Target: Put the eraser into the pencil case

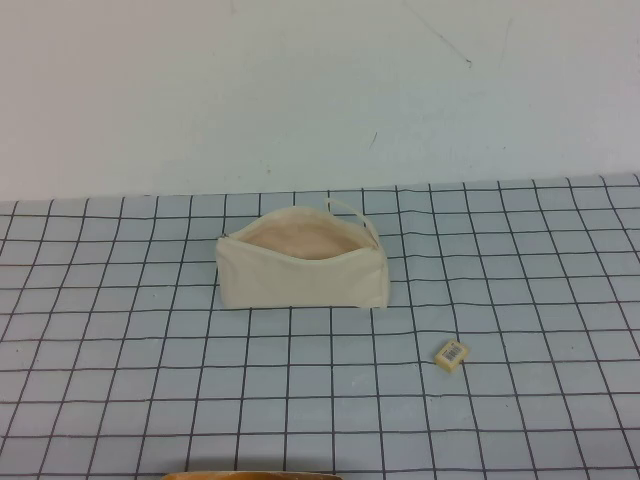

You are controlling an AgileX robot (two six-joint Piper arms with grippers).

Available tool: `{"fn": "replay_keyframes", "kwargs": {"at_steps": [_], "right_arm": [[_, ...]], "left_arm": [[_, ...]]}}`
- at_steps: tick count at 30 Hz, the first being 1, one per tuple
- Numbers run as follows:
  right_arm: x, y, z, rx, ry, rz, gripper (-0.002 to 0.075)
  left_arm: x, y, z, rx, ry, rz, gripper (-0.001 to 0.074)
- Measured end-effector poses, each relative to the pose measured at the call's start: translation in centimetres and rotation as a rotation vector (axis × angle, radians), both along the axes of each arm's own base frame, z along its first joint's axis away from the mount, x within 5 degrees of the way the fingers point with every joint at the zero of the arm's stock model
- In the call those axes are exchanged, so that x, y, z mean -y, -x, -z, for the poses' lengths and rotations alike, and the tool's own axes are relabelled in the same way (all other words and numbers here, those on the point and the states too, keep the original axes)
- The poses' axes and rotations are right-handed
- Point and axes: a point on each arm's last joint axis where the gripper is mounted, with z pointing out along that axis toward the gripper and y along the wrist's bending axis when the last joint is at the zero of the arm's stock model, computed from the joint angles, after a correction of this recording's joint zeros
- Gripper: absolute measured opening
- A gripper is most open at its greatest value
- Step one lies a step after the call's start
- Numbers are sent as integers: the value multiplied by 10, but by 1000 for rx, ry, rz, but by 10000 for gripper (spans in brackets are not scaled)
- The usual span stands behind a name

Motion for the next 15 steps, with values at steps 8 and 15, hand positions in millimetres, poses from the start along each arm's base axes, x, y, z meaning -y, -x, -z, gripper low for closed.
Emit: {"fn": "replay_keyframes", "kwargs": {"at_steps": [8, 15], "right_arm": [[0, 0, 0, 2, -2, 1, -1], [-2, 0, 0, 2, -48, -3, -1]], "left_arm": [[0, 0, 0, 0, 0, 0, -1], [0, 0, 0, 0, 0, 0, -1]]}}
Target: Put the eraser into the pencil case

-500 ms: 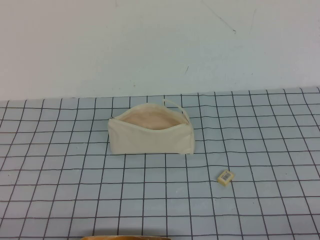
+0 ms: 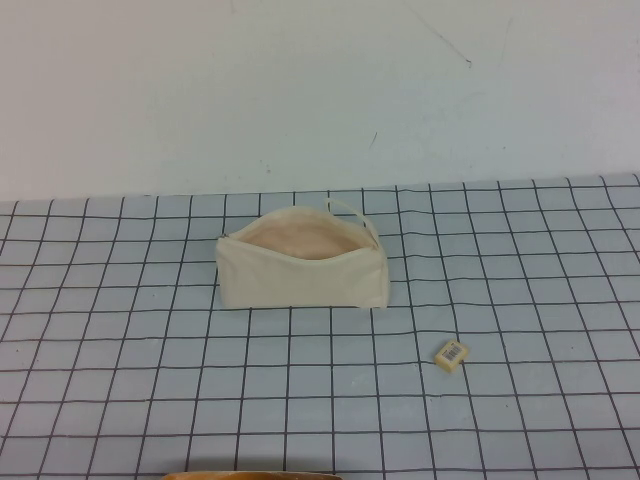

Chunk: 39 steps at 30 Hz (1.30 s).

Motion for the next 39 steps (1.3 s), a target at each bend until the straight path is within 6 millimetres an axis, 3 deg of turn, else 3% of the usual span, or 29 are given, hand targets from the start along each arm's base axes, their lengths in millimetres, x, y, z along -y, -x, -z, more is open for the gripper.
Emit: {"fn": "replay_keyframes", "kwargs": {"at_steps": [20, 25, 32, 39], "right_arm": [[-2, 0, 0, -1, -55, -5, -1], [-11, 0, -1, -11, -297, -23, -1], [-28, 2, -11, -36, -888, -46, -1], [-24, -1, -17, 40, -880, -37, -1]], "left_arm": [[0, 0, 0, 0, 2, -1, -1], [0, 0, 0, 0, 2, -1, -1], [0, 0, 0, 0, 2, -1, -1], [0, 0, 0, 0, 0, 0, -1]]}}
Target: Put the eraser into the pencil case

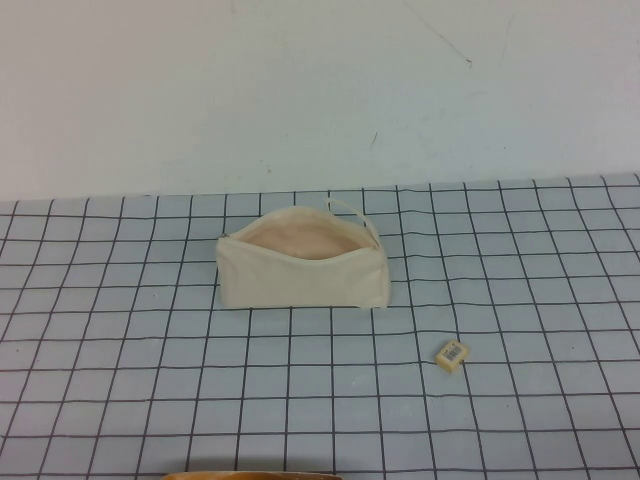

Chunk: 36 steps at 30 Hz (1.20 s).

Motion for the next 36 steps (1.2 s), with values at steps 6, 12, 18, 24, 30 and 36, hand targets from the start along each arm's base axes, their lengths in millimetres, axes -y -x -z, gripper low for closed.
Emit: {"fn": "replay_keyframes", "kwargs": {"at_steps": [6, 12, 18, 24, 30, 36], "right_arm": [[1, 2, -21, 134, 214, -15, -1], [-2, 0, -91, 283, 657, -103, -1], [-2, -35, -148, 163, 1043, -284, -1], [-6, -92, -183, -54, 1125, -533, -1], [-30, -169, -177, -221, 1133, -850, -1], [-78, -221, -142, -351, 1231, -1074, -2]], "left_arm": [[0, 0, 0, 0, 0, 0, -1], [0, 0, 0, 0, 0, 0, -1], [0, 0, 0, 0, 0, 0, -1], [0, 0, 0, 0, 2, -1, -1], [0, 0, 0, 0, 2, -1, -1], [0, 0, 0, 0, 2, -1, -1]]}}
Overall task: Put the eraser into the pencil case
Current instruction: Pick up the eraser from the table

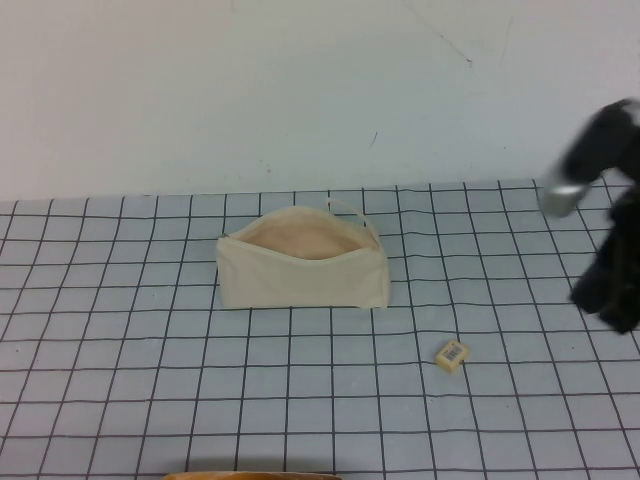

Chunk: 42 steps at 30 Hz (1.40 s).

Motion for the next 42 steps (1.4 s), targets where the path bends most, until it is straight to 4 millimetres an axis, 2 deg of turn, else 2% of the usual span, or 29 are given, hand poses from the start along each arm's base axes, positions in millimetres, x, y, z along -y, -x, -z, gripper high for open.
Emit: {"fn": "replay_keyframes", "kwargs": {"at_steps": [5, 8, 10, 14, 17, 26, 31, 35, 38, 40, 42], "right_arm": [[-33, -32, 36, -76, 74, -61, 6], [-42, -45, 56, -92, 80, -66, 83], [-46, -51, 66, -103, 76, -63, 195], [-53, -63, 87, -127, 65, -52, 466], [-61, -71, 102, -140, 74, -61, 537], [-96, -97, 138, -142, 151, -56, 528], [-103, -111, 157, -160, 185, -35, 526], [-103, -114, 174, -193, 215, -26, 526], [-102, -114, 179, -210, 235, -17, 521], [-101, -114, 179, -214, 244, -16, 498], [-101, -113, 179, -218, 252, -12, 435]], "left_arm": [[0, 0, 0, 0, 0, 0, -1], [0, 0, 0, 0, 0, 0, -1], [0, 0, 0, 0, 0, 0, -1], [0, 0, 0, 0, 0, 0, -1], [0, 0, 0, 0, -2, 1, -1], [0, 0, 0, 0, -2, 1, -1], [0, 0, 0, 0, -2, 1, -1], [0, 0, 0, 0, -2, 1, -1], [0, 0, 0, 0, -2, 1, -1], [0, 0, 0, 0, -2, 1, -1], [0, 0, 0, 0, -2, 1, -1]]}}
